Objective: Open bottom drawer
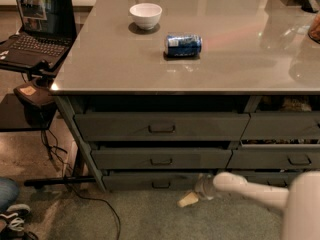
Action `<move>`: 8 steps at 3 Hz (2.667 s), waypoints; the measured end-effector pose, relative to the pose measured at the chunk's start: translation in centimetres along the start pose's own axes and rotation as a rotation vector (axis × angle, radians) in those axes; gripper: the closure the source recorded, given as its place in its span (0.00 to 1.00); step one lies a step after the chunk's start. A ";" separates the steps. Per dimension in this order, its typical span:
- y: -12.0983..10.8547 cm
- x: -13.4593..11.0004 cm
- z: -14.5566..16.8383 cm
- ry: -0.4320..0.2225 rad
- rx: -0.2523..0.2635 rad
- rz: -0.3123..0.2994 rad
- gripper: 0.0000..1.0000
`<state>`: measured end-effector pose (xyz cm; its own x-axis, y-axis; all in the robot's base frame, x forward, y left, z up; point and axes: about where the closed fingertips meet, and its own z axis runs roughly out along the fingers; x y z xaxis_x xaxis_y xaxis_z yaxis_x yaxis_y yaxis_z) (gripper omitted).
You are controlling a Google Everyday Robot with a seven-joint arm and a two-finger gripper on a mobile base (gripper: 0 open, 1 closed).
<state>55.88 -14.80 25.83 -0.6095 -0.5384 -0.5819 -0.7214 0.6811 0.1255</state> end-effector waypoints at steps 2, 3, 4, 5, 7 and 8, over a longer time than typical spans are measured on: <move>-3.1 -1.8 -1.8 0.114 0.058 -0.230 0.00; -4.8 -0.7 0.8 0.120 0.109 -0.232 0.00; -4.8 -0.7 0.8 0.120 0.109 -0.232 0.00; -4.9 -0.4 1.0 0.123 0.111 -0.239 0.00; -4.3 5.3 4.7 0.227 0.023 -0.226 0.00; -4.3 5.1 4.6 0.227 0.023 -0.226 0.00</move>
Offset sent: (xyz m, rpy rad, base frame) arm 0.0324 -0.0205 0.0212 -0.1932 -0.0682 0.1653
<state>57.35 -18.19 18.59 -0.4948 -0.7725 -0.3980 -0.8406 0.5416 -0.0060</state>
